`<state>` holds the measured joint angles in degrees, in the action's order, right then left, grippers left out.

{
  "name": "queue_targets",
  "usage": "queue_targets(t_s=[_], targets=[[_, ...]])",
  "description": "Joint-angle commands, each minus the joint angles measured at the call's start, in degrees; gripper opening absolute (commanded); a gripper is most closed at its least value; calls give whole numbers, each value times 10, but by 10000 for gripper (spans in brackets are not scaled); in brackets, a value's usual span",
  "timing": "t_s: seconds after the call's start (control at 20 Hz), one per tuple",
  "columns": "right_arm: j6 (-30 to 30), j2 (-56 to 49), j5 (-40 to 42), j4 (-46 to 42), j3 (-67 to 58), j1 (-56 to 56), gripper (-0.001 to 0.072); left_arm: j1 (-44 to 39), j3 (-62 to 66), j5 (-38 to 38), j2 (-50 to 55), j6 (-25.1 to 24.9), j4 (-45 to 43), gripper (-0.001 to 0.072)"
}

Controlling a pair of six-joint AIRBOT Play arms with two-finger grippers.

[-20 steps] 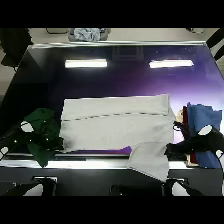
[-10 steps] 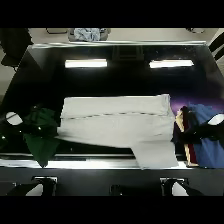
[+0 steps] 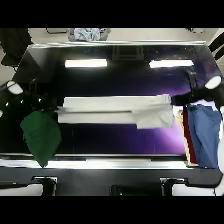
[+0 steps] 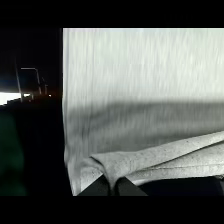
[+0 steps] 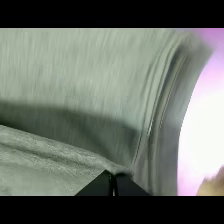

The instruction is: Fold the shirts.

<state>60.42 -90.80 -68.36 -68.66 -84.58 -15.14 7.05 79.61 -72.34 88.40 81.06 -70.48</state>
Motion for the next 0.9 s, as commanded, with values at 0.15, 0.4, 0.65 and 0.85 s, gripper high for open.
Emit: queue_targets(t_s=[0.15, 0.4, 0.65, 0.85], targets=[[49, -161, 36, 35, -134, 17, 42, 0, 231, -68, 237, 28, 35, 33], [44, -184, 9, 33, -134, 17, 136, 3, 250, -68, 262, 29, 35, 421], [-26, -137, -66, -107, -134, -4, 717, 15, 315, -83, 211, 29, 35, 588], [-45, -178, -122, 14, -134, -26, 718, 9, 320, -78, 138, 29, 35, 587]])
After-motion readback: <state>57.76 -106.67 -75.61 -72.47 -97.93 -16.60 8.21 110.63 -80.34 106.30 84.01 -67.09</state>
